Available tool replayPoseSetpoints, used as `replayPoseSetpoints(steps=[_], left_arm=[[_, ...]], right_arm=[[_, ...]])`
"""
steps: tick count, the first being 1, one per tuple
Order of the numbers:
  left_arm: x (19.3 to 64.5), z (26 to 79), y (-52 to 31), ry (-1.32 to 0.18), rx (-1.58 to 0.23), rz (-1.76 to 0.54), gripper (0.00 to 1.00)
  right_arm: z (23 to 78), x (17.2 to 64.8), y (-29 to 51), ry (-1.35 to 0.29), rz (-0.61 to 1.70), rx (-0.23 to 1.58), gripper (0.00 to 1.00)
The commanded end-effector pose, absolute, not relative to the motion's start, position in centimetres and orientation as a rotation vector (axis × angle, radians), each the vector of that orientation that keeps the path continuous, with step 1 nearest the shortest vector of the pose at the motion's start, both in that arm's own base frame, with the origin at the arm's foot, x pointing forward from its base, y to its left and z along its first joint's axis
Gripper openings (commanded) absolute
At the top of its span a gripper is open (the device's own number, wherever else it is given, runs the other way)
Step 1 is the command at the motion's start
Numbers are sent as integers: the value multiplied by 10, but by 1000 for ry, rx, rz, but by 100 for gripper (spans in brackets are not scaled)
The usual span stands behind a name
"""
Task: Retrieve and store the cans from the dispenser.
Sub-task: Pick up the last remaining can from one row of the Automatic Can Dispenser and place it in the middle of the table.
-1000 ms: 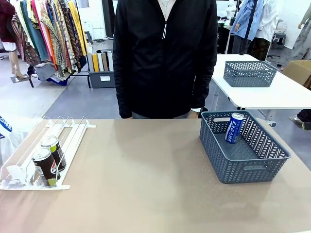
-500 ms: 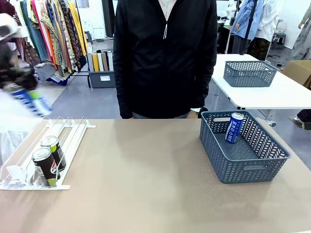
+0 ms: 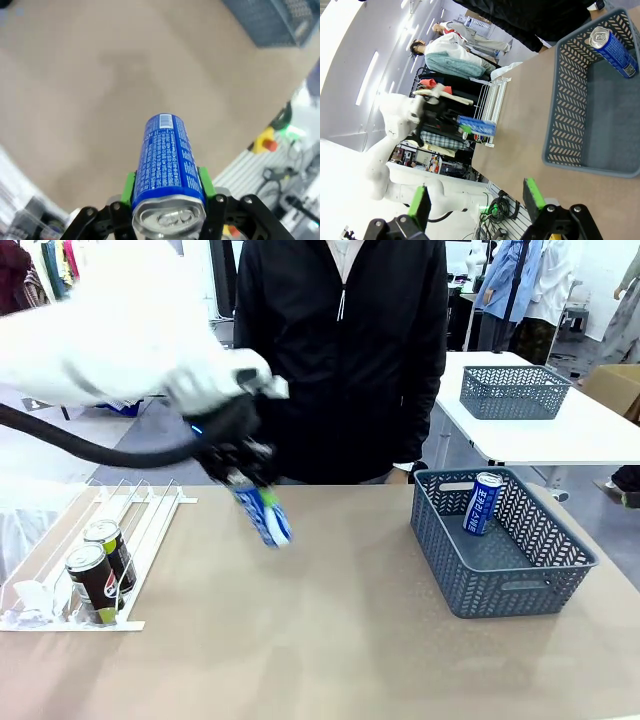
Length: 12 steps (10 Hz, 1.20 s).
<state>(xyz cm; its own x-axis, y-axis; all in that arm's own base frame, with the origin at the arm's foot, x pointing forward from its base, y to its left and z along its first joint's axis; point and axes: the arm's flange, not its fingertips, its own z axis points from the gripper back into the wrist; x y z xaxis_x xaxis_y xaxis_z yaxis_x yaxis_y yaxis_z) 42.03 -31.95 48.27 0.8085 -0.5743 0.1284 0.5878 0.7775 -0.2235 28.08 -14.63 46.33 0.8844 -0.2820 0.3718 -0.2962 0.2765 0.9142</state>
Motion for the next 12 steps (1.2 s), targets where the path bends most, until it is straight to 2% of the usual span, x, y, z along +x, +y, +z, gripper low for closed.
replayPoseSetpoints(steps=[1,3,5,11,12], left_arm=[[431,458,-356,9,-82,-728,0],[422,427,-380,57,0,-781,0],[419,411,-387,18,70,-756,0],[423,391,-395,36,88,-744,0],[424,391,-394,40,82,-748,12]], right_arm=[[467,284,-145,-550,12,1330,100],[467,284,-145,-550,12,1330,100],[467,284,-145,-550,12,1330,100],[467,284,-145,-550,12,1330,100],[467,284,-145,-550,12,1330,100]])
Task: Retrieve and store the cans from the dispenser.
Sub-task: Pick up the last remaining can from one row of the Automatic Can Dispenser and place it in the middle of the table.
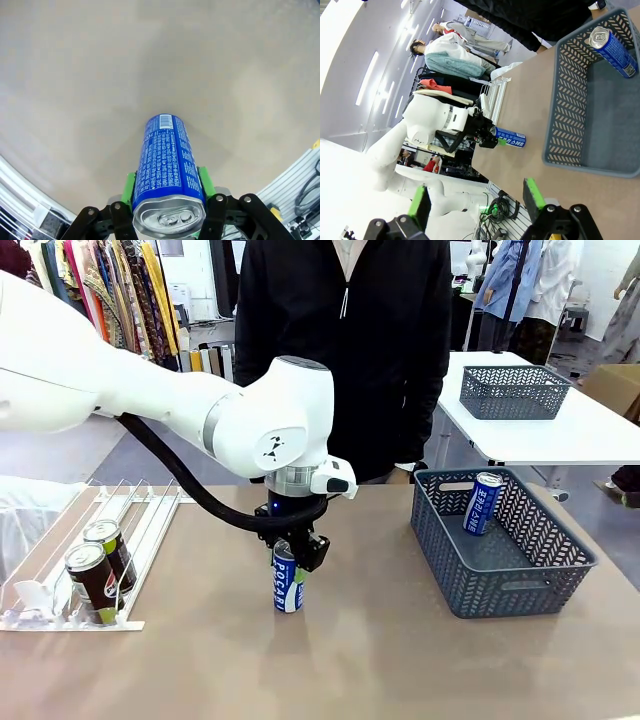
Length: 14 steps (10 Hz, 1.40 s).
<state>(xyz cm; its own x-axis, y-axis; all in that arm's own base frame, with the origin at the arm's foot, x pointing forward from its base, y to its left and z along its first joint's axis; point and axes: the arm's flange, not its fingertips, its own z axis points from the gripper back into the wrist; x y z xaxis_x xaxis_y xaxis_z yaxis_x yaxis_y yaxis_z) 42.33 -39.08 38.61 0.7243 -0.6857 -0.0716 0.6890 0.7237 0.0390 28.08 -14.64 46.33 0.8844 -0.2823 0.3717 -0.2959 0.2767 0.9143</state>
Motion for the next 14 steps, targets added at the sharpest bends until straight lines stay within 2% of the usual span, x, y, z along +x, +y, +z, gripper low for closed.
replayPoseSetpoints(steps=[1,2,4,6,8,9,10,12,14], left_arm=[[424,393,-394,38,78,-750,70],[424,397,-392,26,75,-741,100],[423,413,-382,0,44,-733,100],[410,469,-342,-89,-10,-725,100],[404,518,-266,-49,-122,-733,100],[406,535,-217,31,-289,-801,100],[407,548,-152,13,-418,-754,100],[407,555,-32,-73,-598,-494,100],[398,533,74,-133,-814,-265,100]], right_arm=[[467,284,-145,-550,12,1330,100],[467,284,-145,-550,12,1330,100],[467,284,-145,-550,12,1330,100],[467,284,-145,-550,12,1330,100],[467,284,-145,-550,12,1330,100],[467,284,-145,-550,12,1330,100],[467,284,-145,-550,12,1330,100],[467,284,-145,-550,12,1330,100],[467,284,-145,-550,12,1330,100]])
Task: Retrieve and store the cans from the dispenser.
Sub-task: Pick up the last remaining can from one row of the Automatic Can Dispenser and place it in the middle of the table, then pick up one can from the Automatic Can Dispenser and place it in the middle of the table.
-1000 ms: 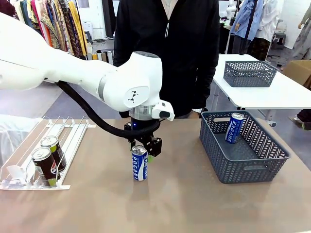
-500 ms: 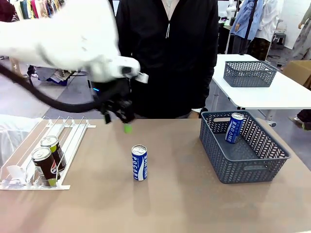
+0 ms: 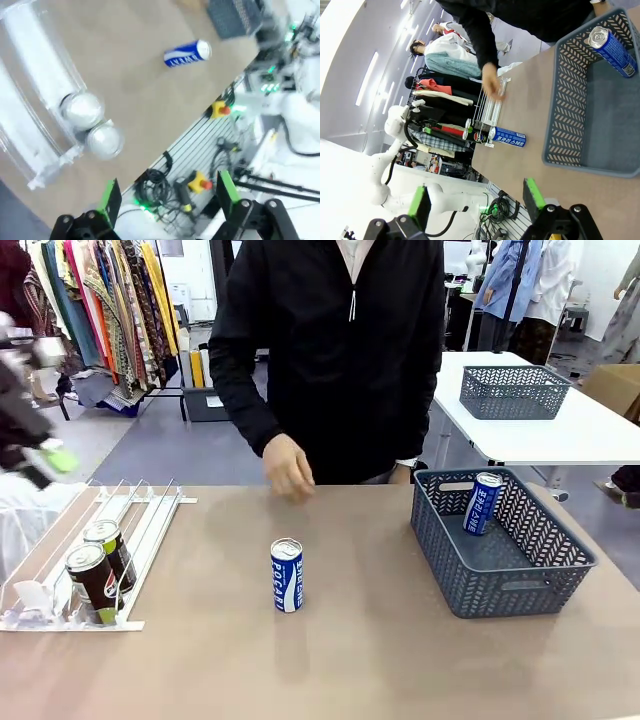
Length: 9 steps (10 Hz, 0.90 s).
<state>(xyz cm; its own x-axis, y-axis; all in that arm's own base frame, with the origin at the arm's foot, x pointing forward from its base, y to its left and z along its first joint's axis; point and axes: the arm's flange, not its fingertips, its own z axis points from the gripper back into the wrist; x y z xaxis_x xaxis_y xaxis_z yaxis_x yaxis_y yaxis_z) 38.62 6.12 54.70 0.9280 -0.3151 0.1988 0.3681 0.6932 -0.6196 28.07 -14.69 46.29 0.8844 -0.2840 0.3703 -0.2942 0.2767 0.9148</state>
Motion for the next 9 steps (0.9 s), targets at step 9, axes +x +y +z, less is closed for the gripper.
replayPoseSetpoints(steps=[9], left_arm=[[373,488,161,-216,-1007,-205,100]], right_arm=[[467,284,-145,-550,12,1330,100]])
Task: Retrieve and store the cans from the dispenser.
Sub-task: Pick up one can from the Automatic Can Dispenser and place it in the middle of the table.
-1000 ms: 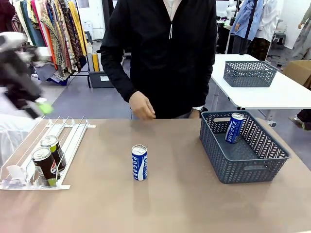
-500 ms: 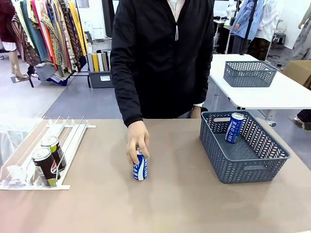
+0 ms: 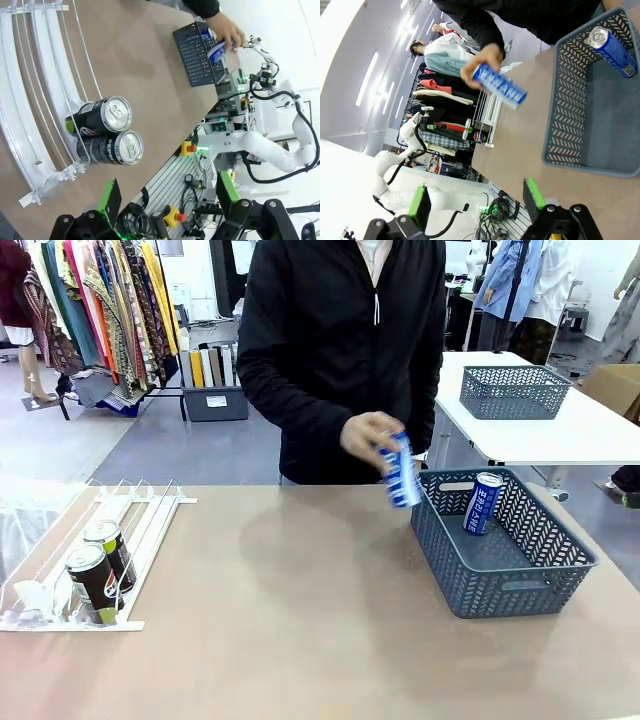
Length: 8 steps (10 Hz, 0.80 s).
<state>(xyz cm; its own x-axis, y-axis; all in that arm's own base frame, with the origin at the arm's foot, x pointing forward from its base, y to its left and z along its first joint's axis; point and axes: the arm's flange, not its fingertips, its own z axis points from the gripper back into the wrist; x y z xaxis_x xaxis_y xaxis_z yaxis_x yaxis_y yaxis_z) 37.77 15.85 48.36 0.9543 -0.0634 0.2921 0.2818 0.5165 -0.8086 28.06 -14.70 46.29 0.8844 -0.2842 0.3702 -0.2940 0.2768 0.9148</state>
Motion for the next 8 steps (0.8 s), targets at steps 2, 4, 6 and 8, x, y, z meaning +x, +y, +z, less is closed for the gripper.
replayPoseSetpoints(steps=[2,4,6,8], left_arm=[[373,488,161,-216,-1007,-205,100],[373,488,161,-216,-1007,-205,100],[375,505,138,-185,-783,-127,100],[377,546,69,-97,-426,-214,100]], right_arm=[[467,284,-145,-550,12,1330,100],[467,284,-145,-550,12,1330,100],[467,284,-145,-550,12,1330,100],[467,284,-145,-550,12,1330,100]])
